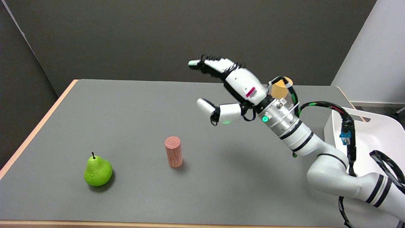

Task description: Pick up the wooden cylinder.

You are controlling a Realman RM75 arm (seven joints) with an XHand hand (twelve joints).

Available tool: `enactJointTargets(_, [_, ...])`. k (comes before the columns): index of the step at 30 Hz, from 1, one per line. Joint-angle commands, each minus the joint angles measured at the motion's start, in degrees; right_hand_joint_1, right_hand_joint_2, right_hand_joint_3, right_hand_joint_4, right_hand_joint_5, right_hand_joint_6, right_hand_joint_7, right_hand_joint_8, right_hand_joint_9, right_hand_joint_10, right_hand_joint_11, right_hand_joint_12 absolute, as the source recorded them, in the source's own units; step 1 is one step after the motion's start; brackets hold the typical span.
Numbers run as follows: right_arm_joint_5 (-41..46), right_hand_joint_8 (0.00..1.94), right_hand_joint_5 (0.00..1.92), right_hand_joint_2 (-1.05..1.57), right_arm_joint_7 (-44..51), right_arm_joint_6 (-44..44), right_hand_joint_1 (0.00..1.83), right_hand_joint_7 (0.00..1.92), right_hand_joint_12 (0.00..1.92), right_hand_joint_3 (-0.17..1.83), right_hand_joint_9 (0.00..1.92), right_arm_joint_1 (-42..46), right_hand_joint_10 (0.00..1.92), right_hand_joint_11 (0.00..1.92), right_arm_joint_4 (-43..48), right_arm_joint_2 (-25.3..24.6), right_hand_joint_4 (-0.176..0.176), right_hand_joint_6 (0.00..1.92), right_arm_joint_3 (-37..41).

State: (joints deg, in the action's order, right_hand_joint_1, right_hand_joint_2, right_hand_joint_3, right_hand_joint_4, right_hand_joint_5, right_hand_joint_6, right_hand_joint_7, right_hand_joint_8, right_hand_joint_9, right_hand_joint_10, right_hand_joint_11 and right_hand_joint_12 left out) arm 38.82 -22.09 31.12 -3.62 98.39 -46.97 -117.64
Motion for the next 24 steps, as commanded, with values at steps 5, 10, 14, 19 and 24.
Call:
enactJointTargets(5, [7.9, 0.40, 0.26, 0.68, -1.5, -11.6, 0.42, 0.40, 1.44, 0.88, 0.33, 1.4, 0.83, 0.27, 2.8, -0.6, 0.061, 0.49, -10.6])
enactJointTargets(10, [7.4, 0.39, 0.26, 0.68, 0.1, -11.2, 0.47, 0.39, 1.42, 0.88, 0.32, 1.4, 0.82, 0.24, 1.3, -2.0, 0.059, 0.49, -11.0])
enactJointTargets(14, [7.4, 0.45, 0.25, 0.65, 0.1, -11.0, 0.43, 0.36, 1.41, 0.97, 0.33, 1.3, 0.79, 0.23, -0.3, -3.4, 0.058, 0.52, -11.0])
enactJointTargets(19, [7.0, 0.45, 0.25, 0.65, 0.1, -11.0, 0.45, 0.36, 1.41, 0.97, 0.33, 1.1, 0.79, 0.23, -2.2, -5.7, 0.055, 0.52, -10.3])
enactJointTargets(24, [4.5, 0.45, 0.24, 0.66, 0.2, -11.4, 0.50, 0.37, 1.41, 0.98, 0.33, -0.8, 0.79, 0.23, -5.0, -7.5, 0.051, 0.52, -10.3])
